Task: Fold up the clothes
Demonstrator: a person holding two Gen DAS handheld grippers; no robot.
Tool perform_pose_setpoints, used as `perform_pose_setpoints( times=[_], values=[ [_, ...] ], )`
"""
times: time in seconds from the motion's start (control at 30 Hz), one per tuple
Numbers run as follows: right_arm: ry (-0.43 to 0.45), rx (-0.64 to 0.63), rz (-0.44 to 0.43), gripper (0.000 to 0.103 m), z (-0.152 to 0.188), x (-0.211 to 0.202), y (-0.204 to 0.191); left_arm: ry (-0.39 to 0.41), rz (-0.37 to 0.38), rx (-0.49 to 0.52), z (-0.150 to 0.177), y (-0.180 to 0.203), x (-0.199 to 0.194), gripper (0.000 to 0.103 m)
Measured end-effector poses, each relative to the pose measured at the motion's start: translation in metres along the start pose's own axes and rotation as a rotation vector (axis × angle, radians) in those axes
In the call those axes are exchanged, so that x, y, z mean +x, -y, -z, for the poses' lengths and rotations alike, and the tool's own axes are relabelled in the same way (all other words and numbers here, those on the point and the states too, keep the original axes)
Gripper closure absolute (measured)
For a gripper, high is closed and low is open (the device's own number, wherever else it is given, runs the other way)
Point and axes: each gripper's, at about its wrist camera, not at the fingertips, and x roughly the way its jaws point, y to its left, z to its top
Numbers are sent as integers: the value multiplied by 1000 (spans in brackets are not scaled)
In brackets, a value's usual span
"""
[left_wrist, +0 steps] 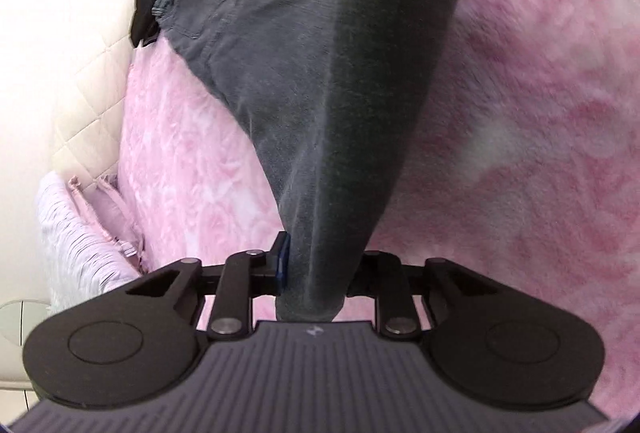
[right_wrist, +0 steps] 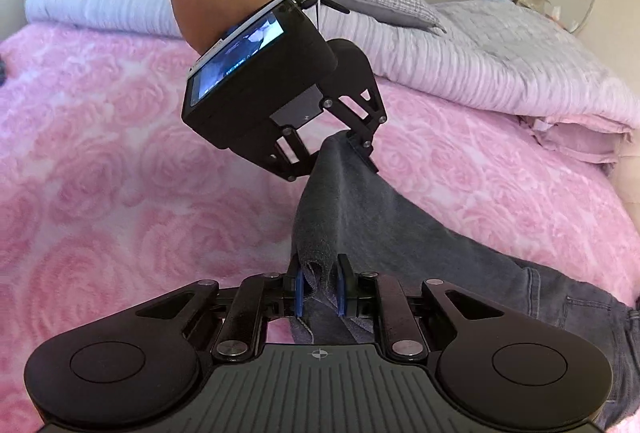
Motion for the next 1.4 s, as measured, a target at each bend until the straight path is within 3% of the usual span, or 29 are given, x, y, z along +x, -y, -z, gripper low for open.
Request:
perform_pose_setpoints(
  times=[0.27, 0.5, 0.6, 0.73, 0.9, 1.1, 1.2, 1.3, 1.4],
  values=[
    [28, -21, -124, 91, -23, -45, -27, -47, 33, -76, 3, 3, -92, 86],
    [73, 44, -428, 91, -47, -92, -88, -219, 245, -213, 13, 41, -208, 86],
    [97, 98, -530, 91, -52, -108, -91, -255, 306, -284, 7, 27, -234, 85],
    [120, 217, -530, 91, -51, -135, -46, -238, 303, -355, -14, -39, -235, 85],
    [187, 372, -451, 91, -42, -162, 55, -218, 312, -356, -55, -144, -192, 84],
    [216, 573, -391, 91, 2, -158, 190, -206, 435, -378, -115, -236, -71, 79],
    [187, 714, -400, 91, 42, -131, 252, -205, 499, -396, -141, -255, 6, 72],
    [135, 877, -408, 91, 89, -99, 303, -205, 478, -418, -153, -254, 75, 55],
    [61, 1038, -407, 90, 139, -59, 344, -207, 525, -557, -153, -260, 123, 55]
  ],
)
